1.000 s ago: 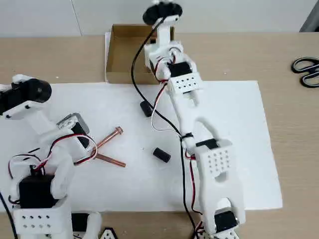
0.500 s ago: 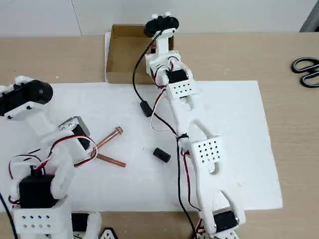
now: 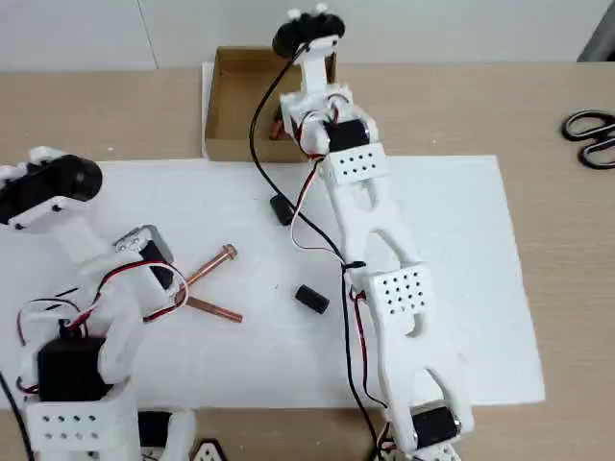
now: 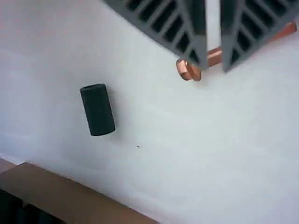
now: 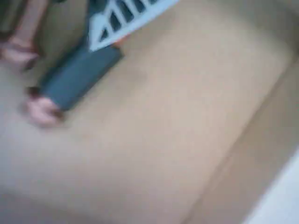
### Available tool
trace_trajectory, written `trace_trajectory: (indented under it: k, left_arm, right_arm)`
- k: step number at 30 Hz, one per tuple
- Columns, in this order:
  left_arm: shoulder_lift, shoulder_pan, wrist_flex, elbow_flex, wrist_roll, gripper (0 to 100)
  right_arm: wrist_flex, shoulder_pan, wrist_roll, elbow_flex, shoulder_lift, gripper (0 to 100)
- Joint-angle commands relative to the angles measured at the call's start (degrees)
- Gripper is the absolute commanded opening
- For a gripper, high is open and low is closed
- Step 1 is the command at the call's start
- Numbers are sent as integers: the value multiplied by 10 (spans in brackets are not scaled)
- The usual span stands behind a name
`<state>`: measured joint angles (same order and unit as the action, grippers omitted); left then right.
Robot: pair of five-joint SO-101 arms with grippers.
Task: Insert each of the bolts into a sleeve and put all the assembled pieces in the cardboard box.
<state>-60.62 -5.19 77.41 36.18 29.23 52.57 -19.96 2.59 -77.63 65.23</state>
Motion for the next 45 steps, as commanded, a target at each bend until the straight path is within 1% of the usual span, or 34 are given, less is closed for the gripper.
trace_trajectory:
  k: [1, 5, 8, 12, 15, 17, 26, 31, 34, 39, 45]
  left_arm:
    - [-4, -4, 2, -2, -2, 6]
    - [-4, -4, 2, -2, -1, 6]
    - [-4, -4, 1, -4, -1, 6]
    - [-5, -4, 2, -5, -1, 6]
    - [-5, -4, 2, -5, -1, 6]
    - [-5, -4, 2, -5, -1, 6]
    - [-5, -4, 3, -6, -2, 6]
    - [-4, -4, 28, -1, -2, 6]
    - [-3, -4, 40, 0, -1, 6]
    - [-4, -4, 13, 34, -1, 6]
    - [-4, -4, -24, 60, -1, 6]
  right_arm:
    - [59, -3, -2, -91, -16, 168]
    - [198, -15, -1, -190, -16, 107]
    - [277, -22, -1, -187, -20, 64]
    - [369, -29, 4, -187, -64, 29]
    - [422, -38, 38, -187, -94, 17]
    - [451, -46, 45, -187, -107, 6]
    - [473, -95, 45, -180, -138, 3]
    - [473, -126, 45, -85, -182, 4]
    - [471, -126, 45, 2, -221, 4]
    - [469, -116, 40, 113, -245, 4]
    - [465, -114, 33, 120, -228, 4]
